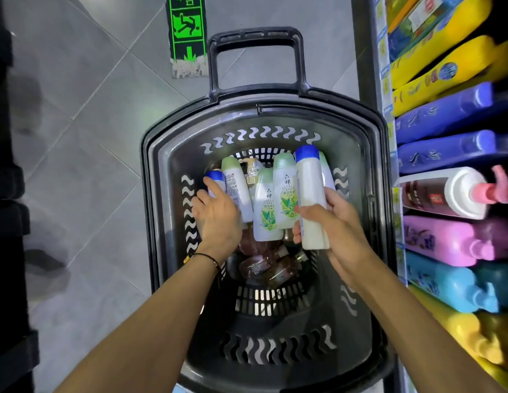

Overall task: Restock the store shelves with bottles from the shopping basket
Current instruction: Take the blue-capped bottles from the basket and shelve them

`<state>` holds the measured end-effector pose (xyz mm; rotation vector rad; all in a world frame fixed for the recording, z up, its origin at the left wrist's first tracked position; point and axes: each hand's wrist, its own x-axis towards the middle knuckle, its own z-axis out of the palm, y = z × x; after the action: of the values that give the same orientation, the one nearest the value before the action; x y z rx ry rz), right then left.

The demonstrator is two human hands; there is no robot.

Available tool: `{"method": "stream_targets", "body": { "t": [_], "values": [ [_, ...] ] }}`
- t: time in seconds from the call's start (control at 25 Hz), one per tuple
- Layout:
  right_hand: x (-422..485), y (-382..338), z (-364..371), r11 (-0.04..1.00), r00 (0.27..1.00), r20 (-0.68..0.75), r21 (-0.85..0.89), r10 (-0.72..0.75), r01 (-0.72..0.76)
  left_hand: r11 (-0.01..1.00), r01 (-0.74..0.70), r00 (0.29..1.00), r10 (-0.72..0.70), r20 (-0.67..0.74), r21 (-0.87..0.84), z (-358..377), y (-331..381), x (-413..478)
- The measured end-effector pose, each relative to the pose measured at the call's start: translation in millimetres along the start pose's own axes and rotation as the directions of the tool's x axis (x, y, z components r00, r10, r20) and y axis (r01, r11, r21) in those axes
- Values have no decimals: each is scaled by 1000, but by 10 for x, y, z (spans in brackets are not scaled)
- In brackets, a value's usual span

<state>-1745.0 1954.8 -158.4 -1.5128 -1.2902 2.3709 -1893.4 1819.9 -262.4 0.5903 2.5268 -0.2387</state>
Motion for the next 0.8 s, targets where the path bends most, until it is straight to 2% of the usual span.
{"method": "stream_targets", "body": {
  "t": [0.08,0.16,0.2,0.24,0.28,0.36,0.48,0.64,0.8],
  "values": [
    [-126,-158,48,997,1000,-18,-68,-22,21,961,11,1000,-7,14,-277,-168,-34,-102],
    [-258,-322,111,996,999,-41,-84,-33,30,825,41,995,16,96,-563,-340,-113,-201],
    [-332,-428,158,996,998,-44,-78,-43,39,686,122,982,20,186,-718,-469,-144,-278],
    [-411,-530,202,996,998,-42,-71,-53,50,502,223,958,48,284,-836,-609,-169,-378],
    [-494,-634,242,996,997,-42,-66,-65,62,335,309,926,106,362,-890,-759,-184,-487],
    [-661,-852,294,994,994,-49,-62,-97,94,107,414,867,257,428,-904,-1053,-200,-719],
    [-957,-1233,304,982,989,-58,-145,-133,123,-135,469,825,421,378,-873,-1584,-217,-1028],
    [-1508,-1854,345,954,984,-44,-256,-175,158,-325,481,834,454,312,-814,-2511,-209,-1497],
    [-2114,-2541,492,895,958,-24,-363,-287,259,-435,421,860,469,199,-796,-3557,-210,-2056]
  ]
}}
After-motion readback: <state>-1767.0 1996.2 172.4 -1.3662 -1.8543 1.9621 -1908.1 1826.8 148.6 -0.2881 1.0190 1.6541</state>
